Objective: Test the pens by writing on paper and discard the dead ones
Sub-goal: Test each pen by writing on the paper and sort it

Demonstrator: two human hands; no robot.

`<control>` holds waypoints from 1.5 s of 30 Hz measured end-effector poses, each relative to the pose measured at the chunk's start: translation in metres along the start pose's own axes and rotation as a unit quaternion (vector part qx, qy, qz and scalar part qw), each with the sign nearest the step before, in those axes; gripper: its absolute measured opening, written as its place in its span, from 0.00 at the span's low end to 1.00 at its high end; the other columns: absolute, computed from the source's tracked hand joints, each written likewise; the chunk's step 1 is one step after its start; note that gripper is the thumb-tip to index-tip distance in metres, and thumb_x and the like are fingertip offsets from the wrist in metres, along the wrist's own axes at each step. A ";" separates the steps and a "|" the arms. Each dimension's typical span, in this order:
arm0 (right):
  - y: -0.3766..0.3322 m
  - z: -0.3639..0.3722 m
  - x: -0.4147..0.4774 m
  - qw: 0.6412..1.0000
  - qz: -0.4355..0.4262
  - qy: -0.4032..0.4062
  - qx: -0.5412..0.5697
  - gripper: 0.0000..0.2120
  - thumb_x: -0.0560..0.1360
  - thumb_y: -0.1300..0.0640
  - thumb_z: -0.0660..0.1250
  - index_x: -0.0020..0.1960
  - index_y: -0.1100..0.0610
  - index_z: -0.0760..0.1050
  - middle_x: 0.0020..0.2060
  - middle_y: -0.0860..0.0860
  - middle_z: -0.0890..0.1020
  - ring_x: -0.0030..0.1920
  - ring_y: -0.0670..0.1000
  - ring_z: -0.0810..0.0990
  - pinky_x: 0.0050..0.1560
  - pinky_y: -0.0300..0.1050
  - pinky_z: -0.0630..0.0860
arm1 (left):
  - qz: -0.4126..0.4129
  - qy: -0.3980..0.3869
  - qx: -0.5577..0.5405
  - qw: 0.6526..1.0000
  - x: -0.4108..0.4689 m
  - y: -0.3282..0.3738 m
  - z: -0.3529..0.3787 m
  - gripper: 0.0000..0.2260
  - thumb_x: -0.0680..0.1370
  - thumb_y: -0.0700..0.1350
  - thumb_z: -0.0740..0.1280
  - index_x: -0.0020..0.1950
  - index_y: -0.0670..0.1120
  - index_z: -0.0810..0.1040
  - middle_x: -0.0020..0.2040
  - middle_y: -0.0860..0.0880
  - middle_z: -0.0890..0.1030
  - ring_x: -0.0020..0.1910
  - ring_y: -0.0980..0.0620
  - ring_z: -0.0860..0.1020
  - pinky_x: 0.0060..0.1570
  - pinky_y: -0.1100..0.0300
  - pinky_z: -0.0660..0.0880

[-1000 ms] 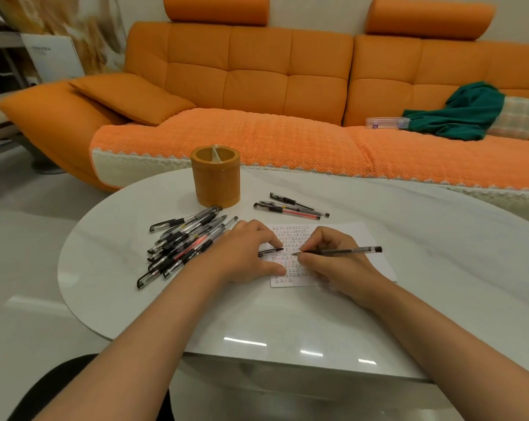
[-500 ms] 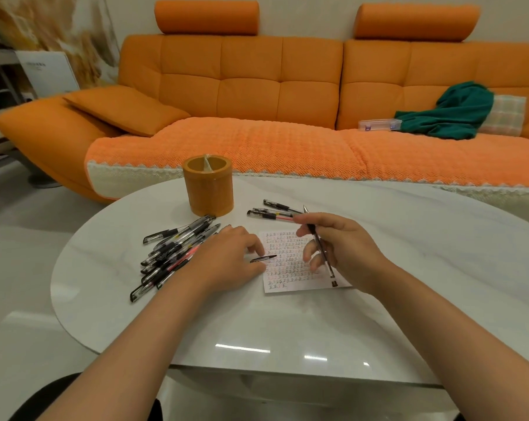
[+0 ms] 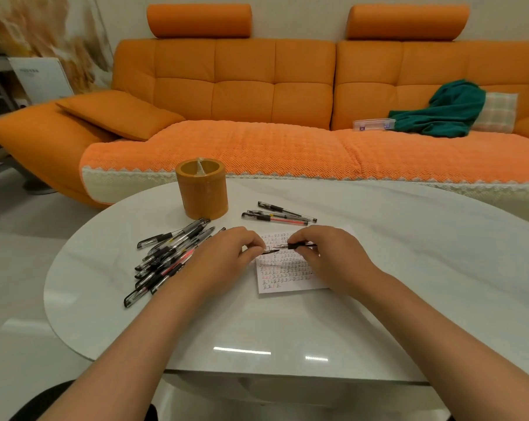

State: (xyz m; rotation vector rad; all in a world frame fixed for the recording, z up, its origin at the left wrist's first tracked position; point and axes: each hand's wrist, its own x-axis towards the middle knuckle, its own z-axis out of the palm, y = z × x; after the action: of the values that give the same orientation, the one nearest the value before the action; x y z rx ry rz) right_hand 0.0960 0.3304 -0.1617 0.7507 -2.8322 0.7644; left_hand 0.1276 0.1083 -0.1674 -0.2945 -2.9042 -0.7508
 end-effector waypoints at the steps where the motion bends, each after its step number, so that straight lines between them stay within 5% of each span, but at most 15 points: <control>1: -0.001 0.000 0.000 1.000 -0.005 -0.002 0.001 0.11 0.80 0.55 0.65 0.58 0.42 0.81 0.55 0.38 0.82 0.50 0.40 0.77 0.52 0.39 0.74 | 0.005 0.001 -0.004 1.000 0.000 0.001 0.000 0.08 0.82 0.51 0.63 0.57 0.56 0.81 0.51 0.60 0.79 0.49 0.60 0.74 0.51 0.58 0.75; 9: -0.007 0.006 -0.004 0.995 -0.098 -0.015 -0.032 0.11 0.79 0.52 0.61 0.57 0.44 0.80 0.47 0.41 0.82 0.46 0.43 0.75 0.47 0.44 0.72 | 0.009 0.004 -0.114 0.993 -0.003 0.011 0.007 0.04 0.79 0.50 0.69 0.50 0.57 0.83 0.42 0.59 0.82 0.42 0.61 0.78 0.41 0.65 0.74; 11: -0.011 0.008 -0.007 0.992 -0.114 -0.023 -0.055 0.10 0.77 0.45 0.59 0.48 0.45 0.78 0.38 0.42 0.79 0.40 0.45 0.75 0.43 0.47 0.71 | -0.008 0.004 -0.184 0.983 -0.004 0.016 0.008 0.02 0.76 0.48 0.73 0.47 0.54 0.84 0.37 0.57 0.83 0.38 0.63 0.79 0.37 0.70 0.73; 15: -0.015 0.014 -0.009 0.987 -0.110 -0.013 -0.119 0.25 0.73 0.31 0.57 0.34 0.51 0.73 0.24 0.49 0.72 0.28 0.48 0.70 0.29 0.46 0.63 | -0.027 -0.031 -0.265 0.963 -0.006 0.025 0.005 0.04 0.76 0.48 0.72 0.45 0.49 0.86 0.39 0.53 0.85 0.40 0.60 0.82 0.40 0.67 0.76; 17: -0.017 0.015 -0.008 0.985 -0.093 -0.006 -0.144 0.31 0.70 0.26 0.52 0.31 0.54 0.71 0.22 0.51 0.70 0.25 0.49 0.68 0.27 0.45 0.59 | -0.035 -0.043 -0.251 0.966 -0.006 0.024 -0.001 0.08 0.78 0.51 0.69 0.44 0.50 0.86 0.40 0.54 0.85 0.40 0.60 0.81 0.42 0.65 0.76; 19: -0.019 0.017 -0.007 0.986 -0.080 -0.002 -0.147 0.32 0.69 0.27 0.49 0.28 0.55 0.62 0.21 0.51 0.65 0.24 0.50 0.63 0.28 0.47 0.57 | -0.044 -0.003 -0.122 0.992 -0.004 0.015 -0.008 0.08 0.79 0.53 0.67 0.44 0.53 0.84 0.41 0.57 0.84 0.41 0.60 0.79 0.40 0.63 0.74; 22: -0.020 0.020 -0.005 0.987 -0.061 -0.015 -0.147 0.29 0.70 0.31 0.52 0.28 0.55 0.57 0.21 0.51 0.61 0.25 0.50 0.61 0.29 0.46 0.57 | -0.089 0.041 0.094 0.991 -0.001 -0.009 -0.021 0.04 0.80 0.52 0.66 0.51 0.57 0.81 0.48 0.60 0.80 0.45 0.59 0.77 0.42 0.59 0.75; 28: -0.022 0.023 -0.001 0.991 -0.049 -0.020 -0.126 0.27 0.77 0.37 0.59 0.29 0.55 0.60 0.23 0.50 0.63 0.26 0.51 0.62 0.30 0.47 0.59 | -0.145 0.025 0.197 0.969 -0.003 -0.036 -0.020 0.10 0.79 0.51 0.67 0.59 0.53 0.80 0.56 0.50 0.76 0.54 0.49 0.75 0.53 0.54 0.77; 34: -0.031 0.026 0.003 0.995 -0.023 -0.043 -0.087 0.20 0.77 0.32 0.58 0.46 0.50 0.69 0.33 0.46 0.76 0.38 0.49 0.75 0.38 0.48 0.70 | -0.146 0.004 0.220 0.965 -0.003 -0.036 -0.025 0.09 0.80 0.49 0.66 0.59 0.55 0.80 0.56 0.49 0.77 0.55 0.48 0.75 0.53 0.54 0.76; 38: -0.029 0.032 0.008 0.998 -0.019 -0.042 -0.046 0.07 0.82 0.50 0.59 0.59 0.49 0.69 0.52 0.46 0.76 0.50 0.52 0.77 0.46 0.49 0.72 | -0.103 0.024 0.284 0.953 -0.003 -0.031 -0.023 0.09 0.81 0.50 0.64 0.59 0.59 0.80 0.55 0.52 0.78 0.56 0.49 0.74 0.51 0.57 0.67; 41: -0.023 0.033 0.024 0.997 -0.029 -0.042 -0.050 0.16 0.81 0.62 0.58 0.66 0.51 0.71 0.62 0.49 0.69 0.56 0.53 0.74 0.54 0.50 0.74 | -0.100 0.007 0.265 0.959 0.001 -0.029 -0.021 0.10 0.81 0.49 0.64 0.59 0.59 0.80 0.54 0.53 0.79 0.56 0.50 0.75 0.49 0.58 0.66; 45: -0.019 0.034 0.058 0.997 -0.015 -0.019 -0.076 0.19 0.81 0.64 0.58 0.68 0.50 0.74 0.59 0.50 0.71 0.51 0.54 0.75 0.52 0.53 0.77 | -0.096 -0.011 0.220 0.971 0.003 -0.029 -0.020 0.12 0.81 0.47 0.64 0.62 0.59 0.78 0.56 0.54 0.81 0.57 0.51 0.76 0.51 0.58 0.70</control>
State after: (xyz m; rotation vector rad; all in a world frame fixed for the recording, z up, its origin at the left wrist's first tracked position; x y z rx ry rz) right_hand 0.0553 0.2744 -0.1693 0.7891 -2.8648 0.5288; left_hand 0.1195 0.0744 -0.1627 0.0263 -3.0409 -0.1072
